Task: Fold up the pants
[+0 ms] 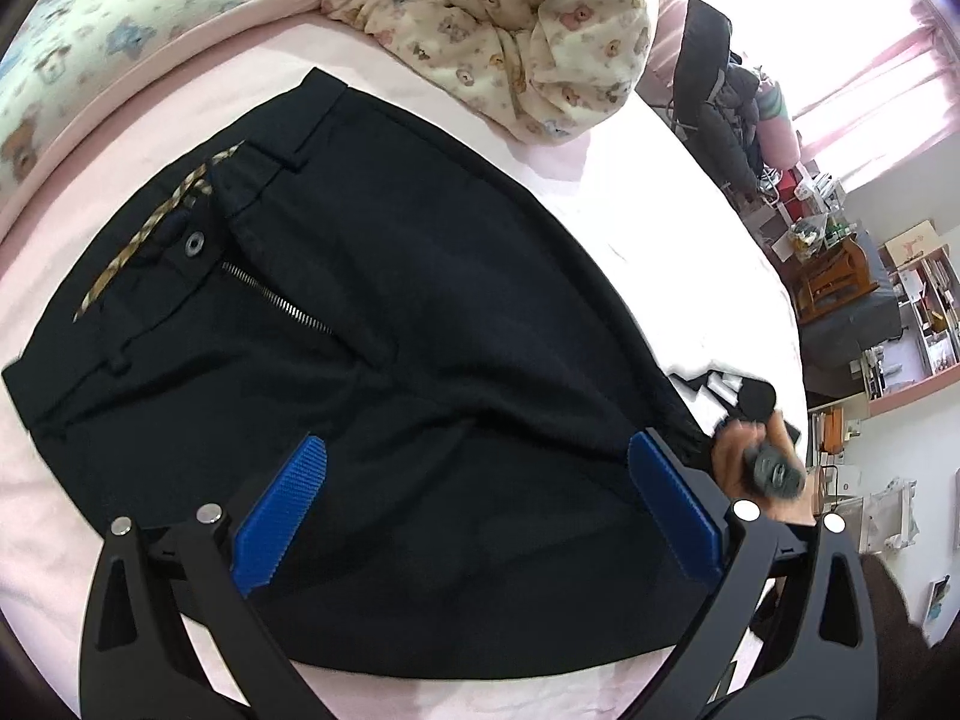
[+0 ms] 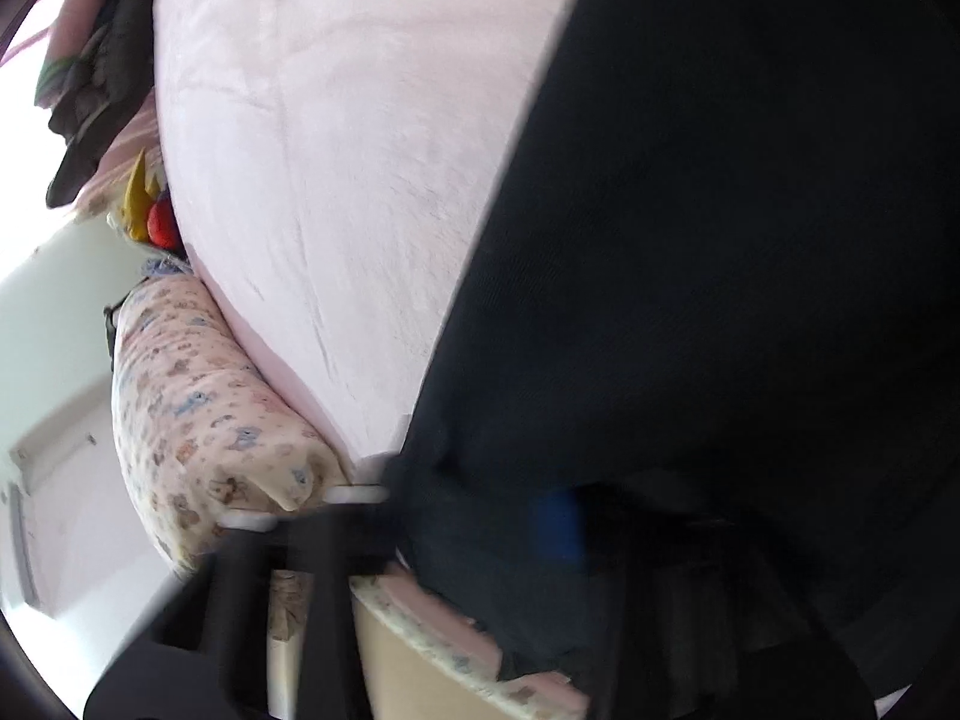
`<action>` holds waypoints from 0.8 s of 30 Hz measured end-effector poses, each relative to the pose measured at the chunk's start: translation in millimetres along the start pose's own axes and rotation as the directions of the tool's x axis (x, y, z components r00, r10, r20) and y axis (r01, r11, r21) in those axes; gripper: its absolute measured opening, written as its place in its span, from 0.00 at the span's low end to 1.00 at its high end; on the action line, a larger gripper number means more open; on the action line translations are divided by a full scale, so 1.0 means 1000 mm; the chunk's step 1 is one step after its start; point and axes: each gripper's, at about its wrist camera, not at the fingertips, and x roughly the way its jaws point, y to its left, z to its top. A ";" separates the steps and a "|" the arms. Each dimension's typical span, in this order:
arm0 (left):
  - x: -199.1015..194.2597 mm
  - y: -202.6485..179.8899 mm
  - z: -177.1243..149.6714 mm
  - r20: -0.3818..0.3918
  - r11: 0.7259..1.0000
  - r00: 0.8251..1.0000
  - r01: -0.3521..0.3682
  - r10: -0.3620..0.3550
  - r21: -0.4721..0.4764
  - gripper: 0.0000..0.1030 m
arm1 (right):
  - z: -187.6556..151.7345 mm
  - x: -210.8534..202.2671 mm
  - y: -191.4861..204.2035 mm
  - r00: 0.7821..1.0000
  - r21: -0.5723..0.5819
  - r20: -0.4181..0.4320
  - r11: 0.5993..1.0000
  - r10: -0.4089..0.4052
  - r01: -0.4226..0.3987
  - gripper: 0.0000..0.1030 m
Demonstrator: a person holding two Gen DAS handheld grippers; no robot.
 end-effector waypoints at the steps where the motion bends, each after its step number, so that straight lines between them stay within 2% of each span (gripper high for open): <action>1: 0.002 0.001 0.006 -0.002 1.000 1.000 0.005 -0.005 -0.006 0.98 | -0.004 -0.007 0.004 1.000 -0.060 -0.009 0.998 0.021 -0.022 0.04; 4: 0.009 0.002 0.031 -0.015 0.997 0.998 0.066 -0.067 -0.045 0.98 | -0.025 -0.028 0.014 0.998 -0.226 -0.055 0.973 0.032 -0.044 0.04; 7: 0.024 0.005 0.066 -0.033 0.980 0.987 0.151 -0.157 -0.128 0.98 | -0.067 -0.064 0.015 0.994 -0.463 -0.108 0.885 -0.008 -0.043 0.04; 11: 0.045 0.010 0.112 -0.021 0.943 0.970 0.230 -0.242 -0.242 0.98 | -0.105 -0.090 -0.005 0.991 -0.588 -0.103 0.809 -0.087 0.010 0.04; 13: 0.059 0.013 0.132 -0.038 0.931 0.968 0.226 -0.246 -0.288 0.98 | -0.111 -0.097 -0.016 0.990 -0.601 -0.104 0.799 -0.099 0.017 0.04; 16: 0.079 0.018 0.157 -0.068 0.911 0.971 0.188 -0.228 -0.367 0.96 | -0.119 -0.099 -0.021 0.990 -0.604 -0.105 0.797 -0.097 0.014 0.04; 18: 0.089 0.016 0.168 -0.097 0.917 0.976 0.148 -0.197 -0.369 0.92 | -0.122 -0.101 -0.023 0.990 -0.608 -0.109 0.794 -0.095 0.009 0.04; 19: 0.095 0.013 0.172 -0.123 0.928 0.979 0.109 -0.162 -0.356 0.86 | -0.124 -0.102 -0.023 0.989 -0.618 -0.106 0.786 -0.099 0.012 0.04; 20: 0.100 0.010 0.174 -0.154 0.939 0.980 0.066 -0.125 -0.339 0.73 | -0.124 -0.105 -0.025 0.989 -0.626 -0.105 0.780 -0.103 0.015 0.04; 21: 0.107 0.008 0.175 -0.191 0.945 0.978 0.017 -0.084 -0.327 0.65 | -0.122 -0.111 -0.031 0.989 -0.628 -0.107 0.778 -0.104 0.013 0.04; 22: 0.112 0.010 0.176 -0.213 0.946 0.975 -0.015 -0.058 -0.325 0.52 | -0.122 -0.111 -0.031 0.988 -0.629 -0.112 0.777 -0.104 0.010 0.04; 23: 0.118 0.012 0.176 -0.238 0.943 0.971 -0.055 -0.026 -0.328 0.44 | -0.121 -0.107 -0.028 0.988 -0.628 -0.115 0.778 -0.104 0.009 0.04; 24: 0.123 0.016 0.176 -0.259 0.933 0.966 -0.116 0.025 -0.342 0.40 | -0.121 -0.108 -0.029 0.988 -0.627 -0.117 0.779 -0.103 0.007 0.04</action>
